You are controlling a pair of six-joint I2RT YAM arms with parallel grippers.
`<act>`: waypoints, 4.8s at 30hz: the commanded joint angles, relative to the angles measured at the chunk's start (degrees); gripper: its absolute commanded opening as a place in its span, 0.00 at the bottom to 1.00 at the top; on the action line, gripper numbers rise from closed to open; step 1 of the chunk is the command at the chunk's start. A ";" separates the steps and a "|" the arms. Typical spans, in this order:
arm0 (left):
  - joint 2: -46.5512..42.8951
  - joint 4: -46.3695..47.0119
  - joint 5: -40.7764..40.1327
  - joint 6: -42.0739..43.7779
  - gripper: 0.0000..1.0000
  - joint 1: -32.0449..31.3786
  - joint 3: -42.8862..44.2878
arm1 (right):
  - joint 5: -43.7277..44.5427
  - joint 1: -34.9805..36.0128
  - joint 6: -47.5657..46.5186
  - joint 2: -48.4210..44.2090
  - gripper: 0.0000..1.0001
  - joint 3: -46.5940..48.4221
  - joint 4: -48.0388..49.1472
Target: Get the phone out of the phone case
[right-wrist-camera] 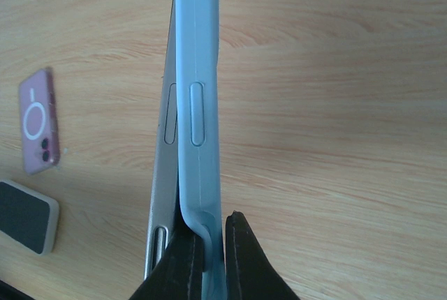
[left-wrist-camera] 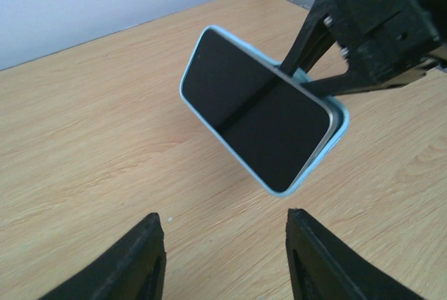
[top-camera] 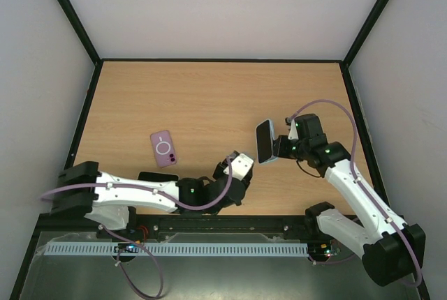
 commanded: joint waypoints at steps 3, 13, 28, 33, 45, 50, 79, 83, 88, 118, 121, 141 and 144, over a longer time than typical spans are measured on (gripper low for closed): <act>9.72 9.17 -2.43 6.35 0.61 0.02 4.63 | -1.25 -0.46 1.76 0.58 0.02 -0.93 3.63; 21.80 7.08 -3.67 5.18 0.58 3.02 13.56 | -2.49 -0.56 1.56 -5.82 0.02 -4.56 5.21; 21.76 6.65 -4.13 9.28 0.58 5.09 14.34 | -8.27 -0.54 0.25 -11.07 0.02 -6.60 5.34; 21.96 7.56 -6.52 11.74 0.53 5.83 15.01 | -10.11 -0.56 -0.23 -10.22 0.02 -6.82 5.06; 20.90 10.73 -7.40 14.78 0.59 7.70 13.95 | -12.37 -0.55 -0.50 -8.93 0.02 -7.26 6.19; 21.45 13.12 -8.75 16.84 0.59 7.73 13.96 | -12.77 -0.55 -0.46 -8.71 0.02 -7.41 6.87; 25.03 18.26 -22.74 21.40 0.27 9.16 14.91 | -12.90 -0.60 -0.16 -9.81 0.02 -8.12 8.37; 24.07 13.97 -23.55 16.25 0.15 9.17 14.47 | -11.54 -0.60 0.18 -10.47 0.02 -8.17 8.82; 21.30 10.90 -23.25 9.81 0.03 9.22 12.54 | -9.37 -0.69 -0.07 -10.39 0.02 -7.93 9.36; -11.85 -1.21 -11.74 -8.56 0.02 13.00 -6.33 | 15.56 -1.18 -24.52 10.40 0.02 16.83 1.43; -12.68 -5.08 -10.80 -10.84 0.03 12.67 -7.14 | 11.12 -6.40 -28.67 15.97 0.02 16.68 0.49; -5.27 -14.13 -8.58 -11.70 0.02 13.16 -5.49 | -1.07 -27.23 -37.94 31.38 0.02 10.82 10.35; -2.59 -14.83 -8.29 -9.87 0.02 13.70 -3.44 | -4.00 -30.10 -38.34 35.22 0.02 12.15 9.99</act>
